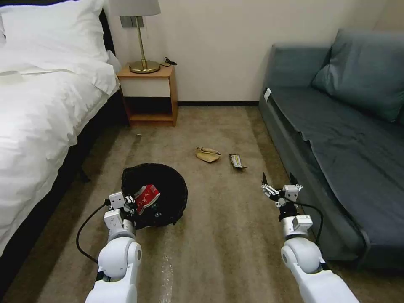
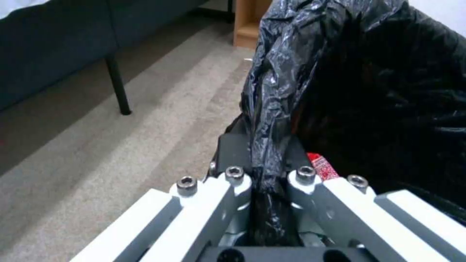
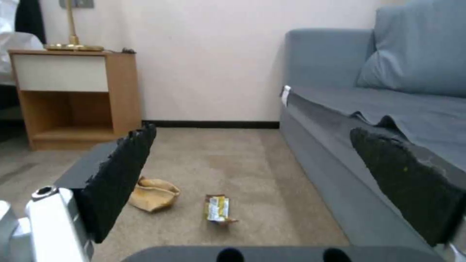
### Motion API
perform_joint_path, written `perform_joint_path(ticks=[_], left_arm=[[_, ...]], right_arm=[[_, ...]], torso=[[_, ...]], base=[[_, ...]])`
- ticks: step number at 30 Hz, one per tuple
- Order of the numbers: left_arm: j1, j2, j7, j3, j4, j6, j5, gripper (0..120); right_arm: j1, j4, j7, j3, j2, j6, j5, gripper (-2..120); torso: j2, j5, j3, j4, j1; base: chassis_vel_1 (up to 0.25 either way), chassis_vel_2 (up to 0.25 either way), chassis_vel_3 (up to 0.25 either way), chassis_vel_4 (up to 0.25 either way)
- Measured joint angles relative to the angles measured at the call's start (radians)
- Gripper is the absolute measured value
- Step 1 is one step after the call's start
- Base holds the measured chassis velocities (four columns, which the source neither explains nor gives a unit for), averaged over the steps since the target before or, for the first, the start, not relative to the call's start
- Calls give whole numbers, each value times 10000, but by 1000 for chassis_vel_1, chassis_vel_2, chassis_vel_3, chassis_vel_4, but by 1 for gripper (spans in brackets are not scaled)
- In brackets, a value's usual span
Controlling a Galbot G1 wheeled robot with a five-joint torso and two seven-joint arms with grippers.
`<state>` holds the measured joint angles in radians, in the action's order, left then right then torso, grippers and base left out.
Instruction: Pick up the trash bin, then pick up the garbage on the floor and place it into the trash bin.
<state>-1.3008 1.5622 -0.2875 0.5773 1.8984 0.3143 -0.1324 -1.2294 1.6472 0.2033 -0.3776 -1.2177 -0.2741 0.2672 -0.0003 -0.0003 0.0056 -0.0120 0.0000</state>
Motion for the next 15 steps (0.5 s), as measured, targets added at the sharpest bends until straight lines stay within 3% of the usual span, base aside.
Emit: perform_joint_path(ticks=[15], left_arm=[[-16, -258, 298, -188, 213, 433, -186, 3]], right_arm=[[95, -336, -3, -207, -227, -9, -41, 100]], torso=[[-1, 0, 0, -1, 0]], base=[[0, 0, 0, 0]])
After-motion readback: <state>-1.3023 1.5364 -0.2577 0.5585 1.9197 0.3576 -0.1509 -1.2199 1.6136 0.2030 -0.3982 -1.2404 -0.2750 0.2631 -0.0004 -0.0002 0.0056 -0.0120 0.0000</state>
